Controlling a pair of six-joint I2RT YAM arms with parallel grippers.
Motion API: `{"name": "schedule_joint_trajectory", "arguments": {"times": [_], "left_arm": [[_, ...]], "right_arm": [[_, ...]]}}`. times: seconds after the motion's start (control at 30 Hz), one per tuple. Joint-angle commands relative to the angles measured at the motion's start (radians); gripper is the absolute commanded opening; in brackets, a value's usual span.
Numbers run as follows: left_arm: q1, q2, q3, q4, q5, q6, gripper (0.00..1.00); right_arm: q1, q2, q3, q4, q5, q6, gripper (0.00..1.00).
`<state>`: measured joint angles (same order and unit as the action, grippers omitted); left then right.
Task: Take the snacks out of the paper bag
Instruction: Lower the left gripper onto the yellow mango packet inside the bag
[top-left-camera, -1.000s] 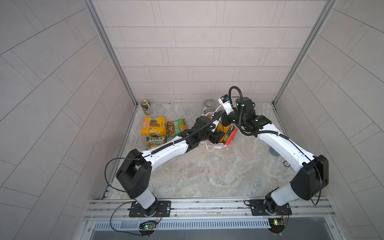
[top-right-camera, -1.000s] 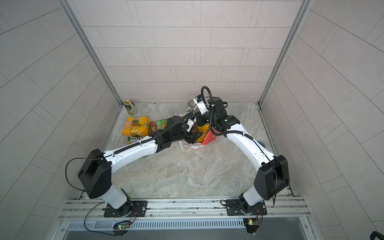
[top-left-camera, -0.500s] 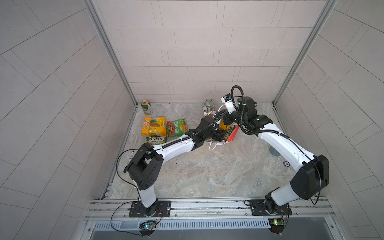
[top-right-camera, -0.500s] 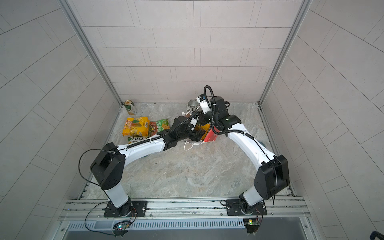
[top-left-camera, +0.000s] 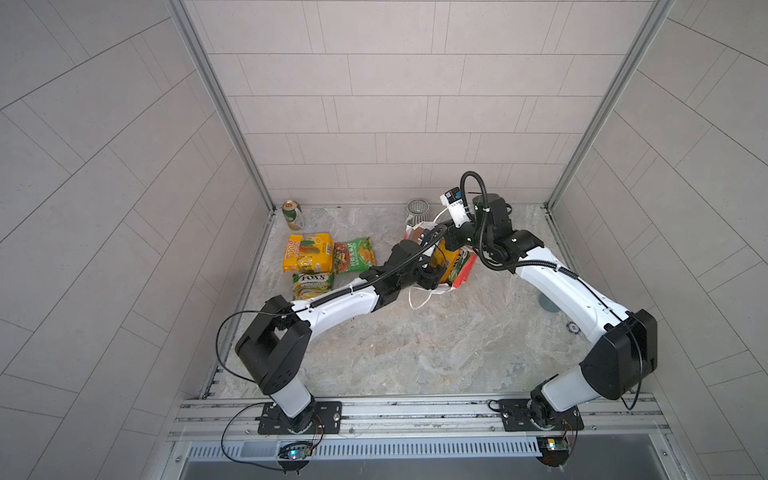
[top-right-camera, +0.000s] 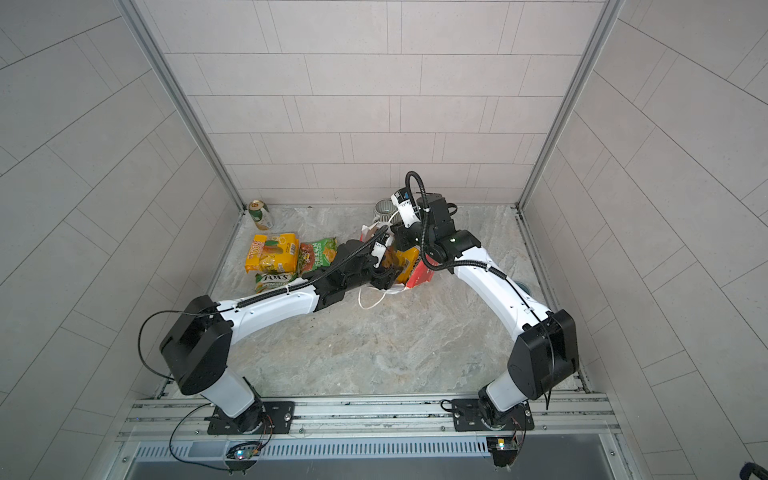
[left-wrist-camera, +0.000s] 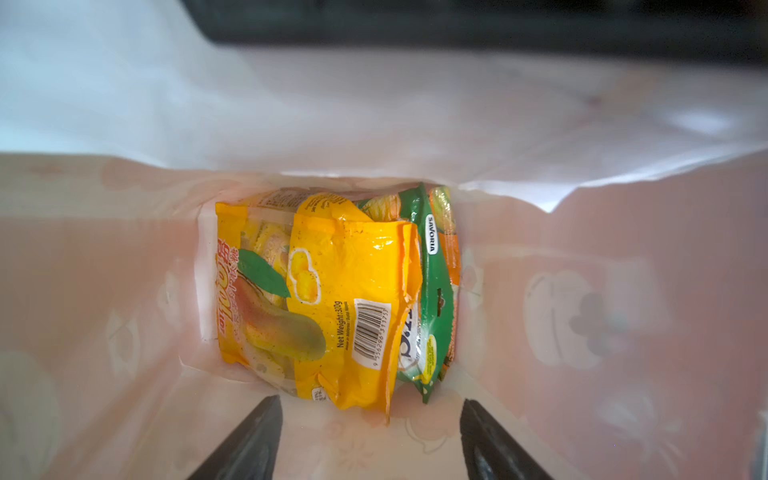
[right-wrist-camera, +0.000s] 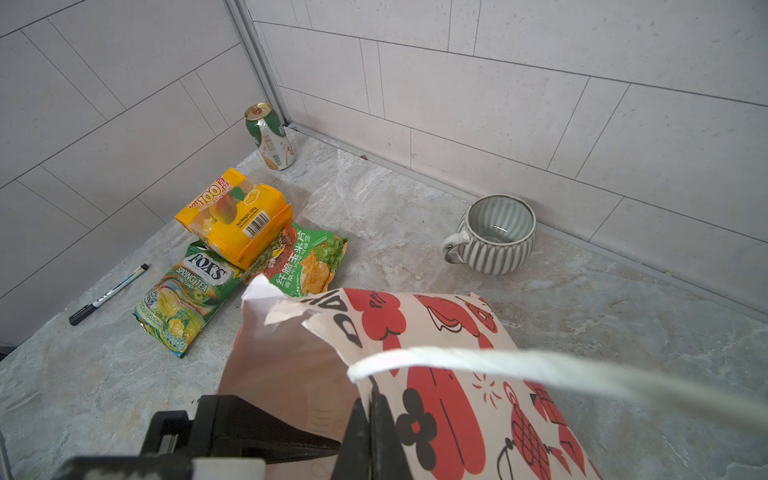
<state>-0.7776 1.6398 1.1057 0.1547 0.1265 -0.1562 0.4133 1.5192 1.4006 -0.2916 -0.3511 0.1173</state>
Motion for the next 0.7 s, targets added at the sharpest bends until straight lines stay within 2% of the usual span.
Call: {"name": "schedule_joint_trajectory", "arguments": {"times": [0.0,0.4,0.67], "left_arm": [[-0.012,-0.009,-0.016,0.036,0.016,0.015,0.71],[-0.028,0.103,0.08,-0.031,0.005,0.033,0.7],[-0.028,0.189,0.187,-0.086,-0.036,0.019,0.76]], "right_arm": [[0.002,-0.035,0.037,0.019,0.018,0.031,0.01],[0.001,-0.028,0.068,0.026,0.005,0.057,0.01],[0.002,-0.025,0.061,0.04,-0.015,0.081,0.0]]}}
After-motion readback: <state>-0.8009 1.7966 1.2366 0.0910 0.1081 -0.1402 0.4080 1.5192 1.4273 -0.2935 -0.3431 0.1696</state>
